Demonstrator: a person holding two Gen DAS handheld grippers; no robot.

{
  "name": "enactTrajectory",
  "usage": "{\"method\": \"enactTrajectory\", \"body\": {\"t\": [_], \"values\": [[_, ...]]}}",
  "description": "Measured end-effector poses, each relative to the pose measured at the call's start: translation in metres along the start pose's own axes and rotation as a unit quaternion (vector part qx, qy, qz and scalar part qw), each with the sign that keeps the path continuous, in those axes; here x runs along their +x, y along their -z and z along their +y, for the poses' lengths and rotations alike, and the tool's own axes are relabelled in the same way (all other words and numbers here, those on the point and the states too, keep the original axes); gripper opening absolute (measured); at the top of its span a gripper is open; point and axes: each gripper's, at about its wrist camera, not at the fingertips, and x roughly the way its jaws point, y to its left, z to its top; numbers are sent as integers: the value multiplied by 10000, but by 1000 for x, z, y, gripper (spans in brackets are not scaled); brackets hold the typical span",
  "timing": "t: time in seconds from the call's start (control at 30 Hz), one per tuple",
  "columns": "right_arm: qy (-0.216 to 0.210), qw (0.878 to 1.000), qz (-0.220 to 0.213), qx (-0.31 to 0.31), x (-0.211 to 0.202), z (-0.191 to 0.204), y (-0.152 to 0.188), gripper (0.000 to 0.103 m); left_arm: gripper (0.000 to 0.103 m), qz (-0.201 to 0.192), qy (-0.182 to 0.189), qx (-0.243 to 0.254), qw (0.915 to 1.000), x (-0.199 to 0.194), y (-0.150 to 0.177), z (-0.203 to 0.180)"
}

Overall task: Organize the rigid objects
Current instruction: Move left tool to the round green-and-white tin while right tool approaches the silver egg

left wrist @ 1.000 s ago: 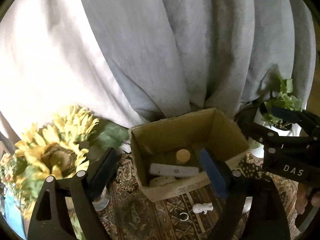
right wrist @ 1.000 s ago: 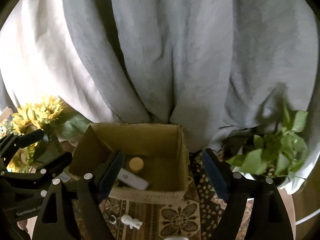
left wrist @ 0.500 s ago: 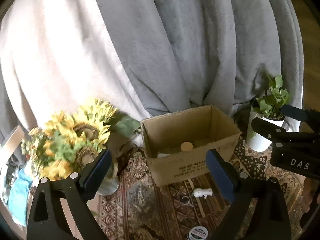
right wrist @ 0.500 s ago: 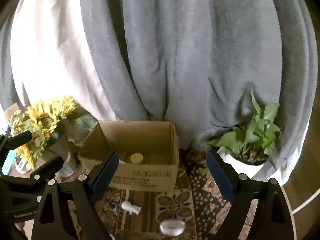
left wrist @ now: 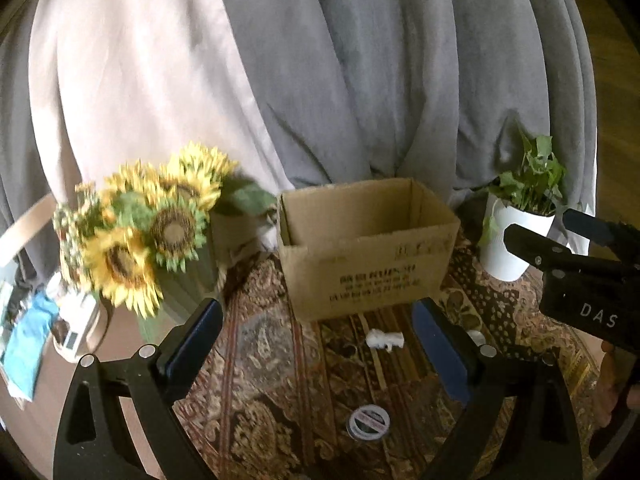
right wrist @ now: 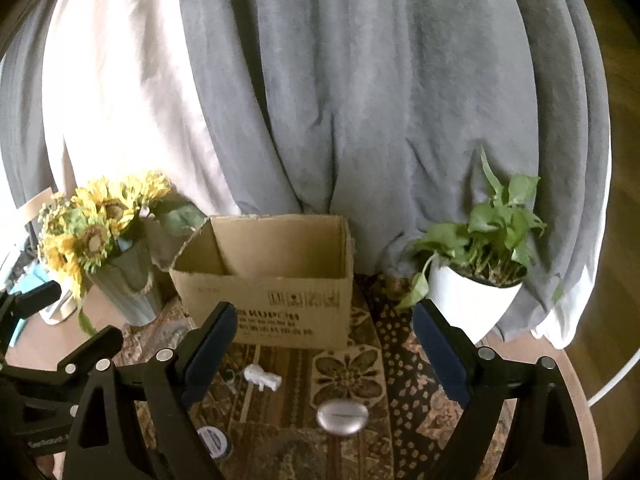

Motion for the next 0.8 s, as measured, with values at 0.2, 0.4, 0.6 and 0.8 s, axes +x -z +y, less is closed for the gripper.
{"method": "enactTrajectory", "body": {"t": [0.2,0.4,0.6,0.8], "values": [[-4,10000,-53,-39,-1,-3,22,90,97,223,-215,-282,9991,4,26,-6],[-205,9996,143,-88,9,-7,45,90,97,275,-321,-422,9982,2,49,-15],[-398,9982,441,1,24,-18,68,90,97,505,-378,-587,9963,14,68,-23],[-466,9961,748,-31,46,-25,86,90,97,797,-434,-622,9939,31,85,-33]]}}
